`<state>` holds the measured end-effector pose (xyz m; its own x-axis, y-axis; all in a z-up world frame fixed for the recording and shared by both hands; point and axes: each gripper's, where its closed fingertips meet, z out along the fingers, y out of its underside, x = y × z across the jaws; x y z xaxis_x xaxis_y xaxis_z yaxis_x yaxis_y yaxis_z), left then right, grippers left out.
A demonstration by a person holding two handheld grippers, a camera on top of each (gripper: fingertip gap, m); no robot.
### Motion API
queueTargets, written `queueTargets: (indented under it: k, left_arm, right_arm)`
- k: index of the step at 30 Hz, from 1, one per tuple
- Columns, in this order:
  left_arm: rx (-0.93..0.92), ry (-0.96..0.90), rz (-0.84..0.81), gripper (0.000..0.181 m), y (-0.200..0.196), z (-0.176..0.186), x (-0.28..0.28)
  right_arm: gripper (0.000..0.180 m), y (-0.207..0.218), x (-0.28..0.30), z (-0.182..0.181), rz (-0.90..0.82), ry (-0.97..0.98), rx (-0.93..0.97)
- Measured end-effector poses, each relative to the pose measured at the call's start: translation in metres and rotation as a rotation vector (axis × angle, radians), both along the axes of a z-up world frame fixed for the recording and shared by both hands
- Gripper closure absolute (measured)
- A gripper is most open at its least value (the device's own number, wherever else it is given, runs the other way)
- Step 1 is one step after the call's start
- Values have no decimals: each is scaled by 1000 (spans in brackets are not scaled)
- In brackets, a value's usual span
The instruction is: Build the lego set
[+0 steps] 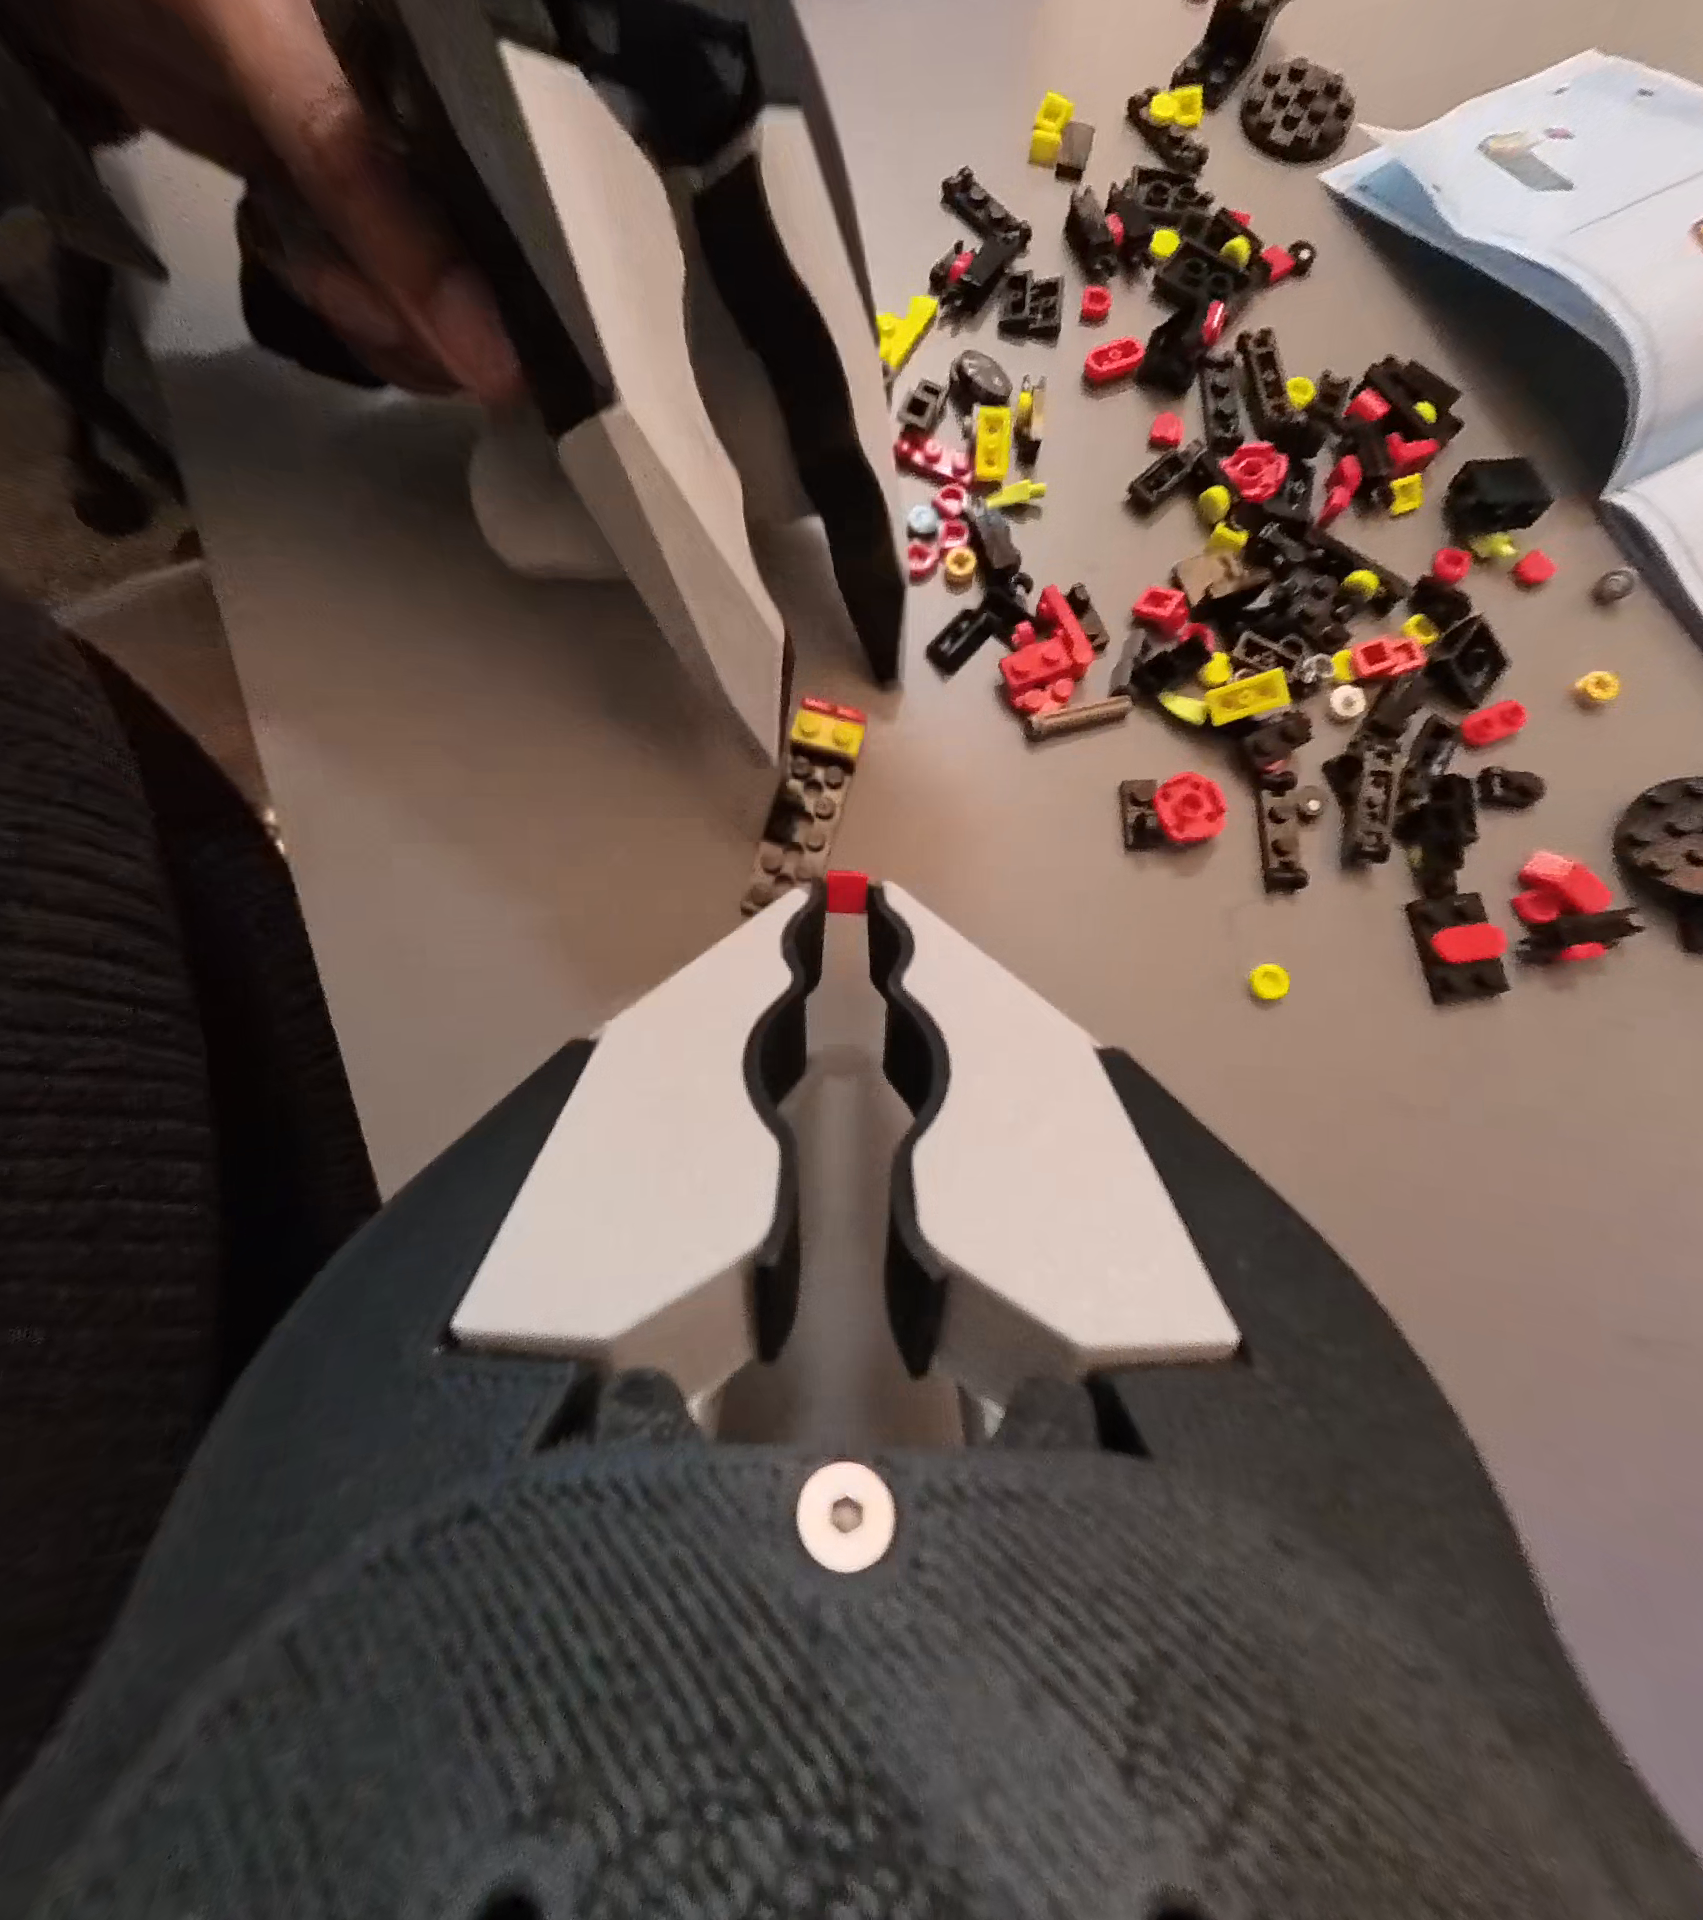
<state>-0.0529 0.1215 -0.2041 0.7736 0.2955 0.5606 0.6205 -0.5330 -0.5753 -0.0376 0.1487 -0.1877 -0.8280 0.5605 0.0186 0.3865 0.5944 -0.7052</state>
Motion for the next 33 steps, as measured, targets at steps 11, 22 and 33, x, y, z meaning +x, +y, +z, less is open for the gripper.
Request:
queueTargets:
  k: [11,22,33]
  left_arm:
    - [0,-15,-83,146,-9,-3,22]
    - [11,-21,-61,147,-19,-3,38]
    - [44,-22,-41,147,-19,1,35]
  right_arm:
    - [171,10,3,-25,-38,-144,19]
    - [165,10,10,-14,-27,-89,-73]
    - [168,7,12,-10,431,45,2]
